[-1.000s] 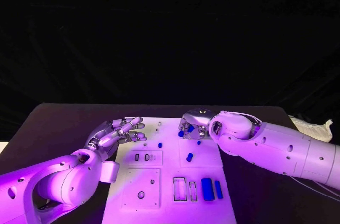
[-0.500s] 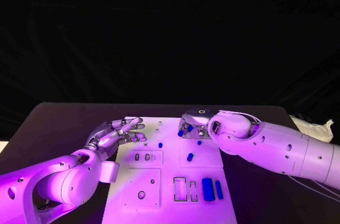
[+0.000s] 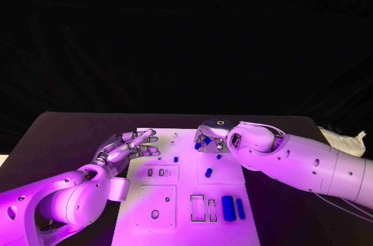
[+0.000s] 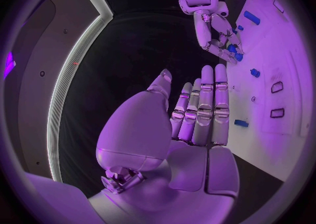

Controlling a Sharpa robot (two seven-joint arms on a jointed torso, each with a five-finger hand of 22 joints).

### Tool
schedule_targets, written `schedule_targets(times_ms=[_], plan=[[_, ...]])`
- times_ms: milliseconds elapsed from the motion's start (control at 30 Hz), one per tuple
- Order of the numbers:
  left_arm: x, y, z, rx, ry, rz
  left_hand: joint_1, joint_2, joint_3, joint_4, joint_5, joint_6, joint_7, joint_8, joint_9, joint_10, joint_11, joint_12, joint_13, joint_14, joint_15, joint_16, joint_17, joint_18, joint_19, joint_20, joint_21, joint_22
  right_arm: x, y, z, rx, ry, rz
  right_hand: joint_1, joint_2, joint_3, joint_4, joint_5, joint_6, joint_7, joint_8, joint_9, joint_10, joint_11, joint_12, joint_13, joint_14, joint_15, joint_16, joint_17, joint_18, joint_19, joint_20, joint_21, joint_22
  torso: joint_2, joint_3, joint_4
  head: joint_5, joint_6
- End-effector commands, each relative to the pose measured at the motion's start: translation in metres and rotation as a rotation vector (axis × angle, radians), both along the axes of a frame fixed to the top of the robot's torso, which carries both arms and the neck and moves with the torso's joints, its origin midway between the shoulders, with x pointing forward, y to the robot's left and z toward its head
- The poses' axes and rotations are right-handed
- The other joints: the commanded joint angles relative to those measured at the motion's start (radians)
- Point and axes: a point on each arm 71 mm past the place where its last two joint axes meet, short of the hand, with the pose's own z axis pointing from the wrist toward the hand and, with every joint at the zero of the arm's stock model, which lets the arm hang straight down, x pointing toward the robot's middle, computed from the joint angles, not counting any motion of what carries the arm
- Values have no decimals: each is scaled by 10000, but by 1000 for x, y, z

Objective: Assemble the parts on the task board

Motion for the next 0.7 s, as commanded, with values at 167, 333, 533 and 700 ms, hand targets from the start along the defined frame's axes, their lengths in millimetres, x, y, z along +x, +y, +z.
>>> schedule_targets(times_ms=[167,333,533,700], plan=[[0,-1,1,-124,-8,-202,47,-13,-7,-73,-36,-13,72,-37,-10,-82,37,-62,-11,54,19,21,30,94,54,11,50,19,-2,3,4,253,-311,54,35,-168,-126,89,16,-168,69,-36,-10,-183,41,-50,18,-4,116,3,-134,-52,-66,81,28,-65,24,-5,12,-5,-14],[0,-1,1,-117,14,-205,48,-12,-8,-78,-36,-18,73,-42,-11,-88,38,-67,-11,55,20,21,36,94,54,11,53,20,-2,3,5,287,-256,65,105,-15,-66,207,13,-38,10,19,25,-72,5,-12,41,-13,102,53,-94,-50,-69,94,45,-43,37,-7,19,-12,-26],[0,-1,1,-131,26,-246,82,15,6,-118,-29,-26,71,-61,-8,-106,39,-89,-12,60,19,20,70,94,50,10,69,29,-1,3,3,220,-47,62,362,591,518,455,-639,155,-77,26,49,73,-54,-31,27,-9,48,167,-4,-61,-46,54,101,34,42,-11,12,-2,-35],[1,-1,1,-135,31,-253,109,37,21,-145,-25,-24,71,-69,-6,-110,38,-98,-11,59,17,18,89,95,47,8,78,34,-1,3,1,41,198,94,736,840,1070,379,-801,527,-175,133,122,427,-168,13,52,5,-38,261,72,-70,-22,-17,144,100,46,-10,30,8,-49]])
